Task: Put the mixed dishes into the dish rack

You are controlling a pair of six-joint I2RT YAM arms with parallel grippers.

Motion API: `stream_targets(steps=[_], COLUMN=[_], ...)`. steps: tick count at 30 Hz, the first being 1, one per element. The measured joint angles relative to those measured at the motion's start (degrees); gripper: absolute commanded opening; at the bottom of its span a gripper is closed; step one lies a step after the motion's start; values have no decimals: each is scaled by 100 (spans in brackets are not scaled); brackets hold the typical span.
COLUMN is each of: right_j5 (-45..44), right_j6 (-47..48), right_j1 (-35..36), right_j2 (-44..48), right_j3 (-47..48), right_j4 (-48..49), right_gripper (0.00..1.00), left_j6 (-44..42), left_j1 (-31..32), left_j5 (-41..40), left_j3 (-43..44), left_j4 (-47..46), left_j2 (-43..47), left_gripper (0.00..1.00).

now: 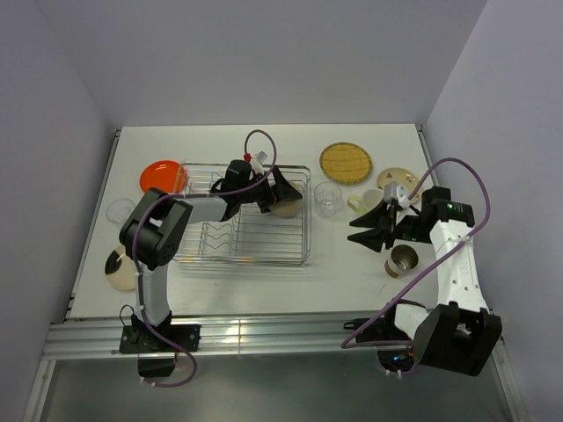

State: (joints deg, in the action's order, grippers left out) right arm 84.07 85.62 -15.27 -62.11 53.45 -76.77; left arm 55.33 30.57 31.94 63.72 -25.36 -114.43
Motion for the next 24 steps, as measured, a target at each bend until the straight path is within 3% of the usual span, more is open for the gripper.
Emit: stream_targets(steps=[12, 24], right_j5=[2, 4], right_j6=[66, 107], right_j1=[0, 0], right_j2=[79, 166], right_j3=[-13, -55], right_j4=[0, -2], right_gripper=[49, 49], left_j6=[-422, -702], left_j1=[-39, -114], left_j5=[-356, -444], left_j3=[-7, -4], left_j4=[1185, 1676], left_j2=[280, 468], left_gripper=[99, 99])
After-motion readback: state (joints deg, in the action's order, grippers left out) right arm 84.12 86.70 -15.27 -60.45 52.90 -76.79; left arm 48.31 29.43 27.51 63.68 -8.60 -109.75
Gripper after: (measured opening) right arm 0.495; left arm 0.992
